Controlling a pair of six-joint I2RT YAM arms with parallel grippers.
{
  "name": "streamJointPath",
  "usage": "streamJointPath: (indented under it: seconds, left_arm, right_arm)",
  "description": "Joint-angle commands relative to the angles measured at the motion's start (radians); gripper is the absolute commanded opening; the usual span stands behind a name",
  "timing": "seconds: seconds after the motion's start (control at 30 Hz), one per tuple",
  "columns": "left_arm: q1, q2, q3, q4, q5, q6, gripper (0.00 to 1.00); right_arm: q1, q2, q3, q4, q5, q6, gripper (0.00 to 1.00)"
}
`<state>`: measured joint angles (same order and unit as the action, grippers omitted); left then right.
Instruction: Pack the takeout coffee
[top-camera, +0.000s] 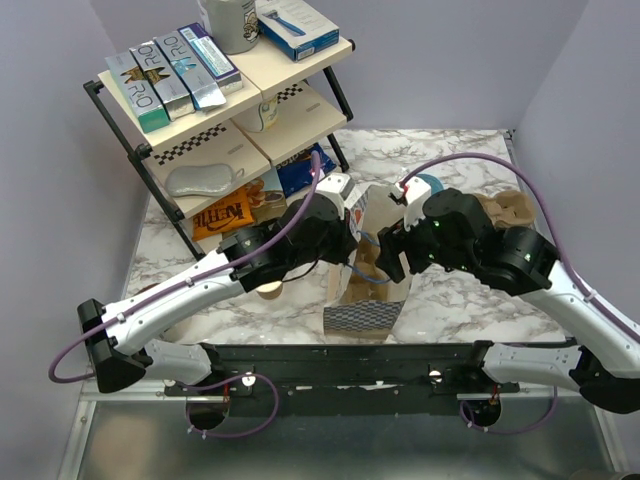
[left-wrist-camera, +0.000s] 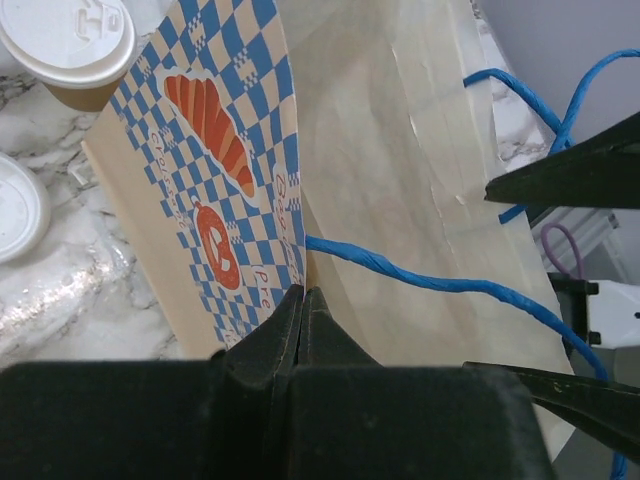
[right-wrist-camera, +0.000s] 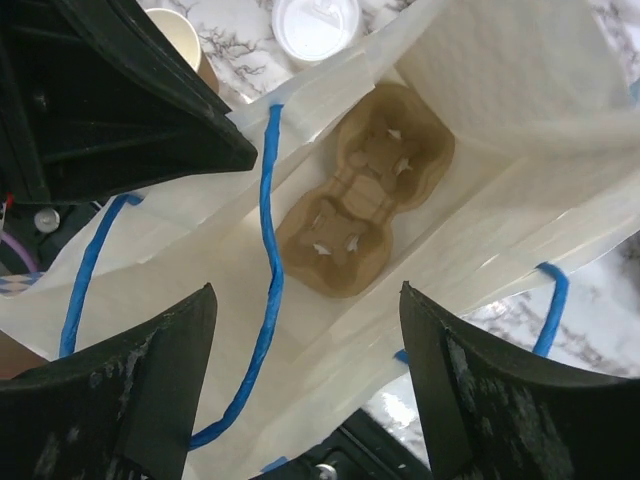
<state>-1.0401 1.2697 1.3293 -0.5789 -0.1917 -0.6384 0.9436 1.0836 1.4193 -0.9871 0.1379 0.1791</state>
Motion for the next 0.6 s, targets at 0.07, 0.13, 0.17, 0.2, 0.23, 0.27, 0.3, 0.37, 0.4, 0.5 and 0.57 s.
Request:
streamJointPath:
  seconds: [0.07, 0.13, 0.17, 0.2, 0.23, 0.27, 0.3, 0.37, 0.4, 0.5, 0.57]
  left_arm:
    - [0.089, -0.049, -0.074, 0.019, 0.107, -0.142, 0.0]
    - [0.112, -0.072, -0.113, 0.053, 0.121, -0.173, 0.0]
    - [0.12, -0.078, -0.123, 0.059, 0.126, -0.181, 0.0]
    - [0.127, -0.084, -0.142, 0.069, 0.126, -0.204, 0.0]
    - [0.138, -0.099, -0.153, 0.08, 0.132, -0.21, 0.0]
    - [0.143, -0.105, -0.165, 0.094, 0.141, -0.213, 0.0]
    - [0.146, -0.112, -0.183, 0.117, 0.153, -0.222, 0.0]
    - [0.15, -0.128, -0.197, 0.132, 0.159, -0.251, 0.0]
    - [0.152, -0.131, -0.208, 0.148, 0.161, -0.26, 0.0]
    - [0.16, -0.139, -0.222, 0.171, 0.156, -0.309, 0.0]
    - [0.163, -0.138, -0.231, 0.188, 0.175, -0.335, 0.0]
  right_arm:
    - [0.003, 0.029, 0.081, -0.016, 0.06, 0.095, 0.79]
    - [0.0, 0.003, 0.096, 0.03, 0.101, 0.126, 0.81]
    - [-0.002, -0.014, 0.107, 0.047, 0.114, 0.128, 0.81]
    - [0.0, -0.03, 0.11, 0.066, 0.127, 0.134, 0.81]
    - [-0.002, -0.063, 0.109, 0.111, 0.162, 0.137, 0.81]
    - [-0.002, -0.079, 0.107, 0.135, 0.179, 0.144, 0.82]
    - [-0.003, -0.094, 0.09, 0.162, 0.192, 0.155, 0.82]
    - [-0.003, -0.119, 0.07, 0.231, 0.204, 0.166, 0.82]
    - [-0.003, -0.113, 0.07, 0.24, 0.201, 0.18, 0.81]
    - [-0.005, -0.045, 0.099, 0.196, 0.236, 0.21, 0.76]
    - [-0.008, -0.005, 0.135, 0.144, 0.273, 0.217, 0.75]
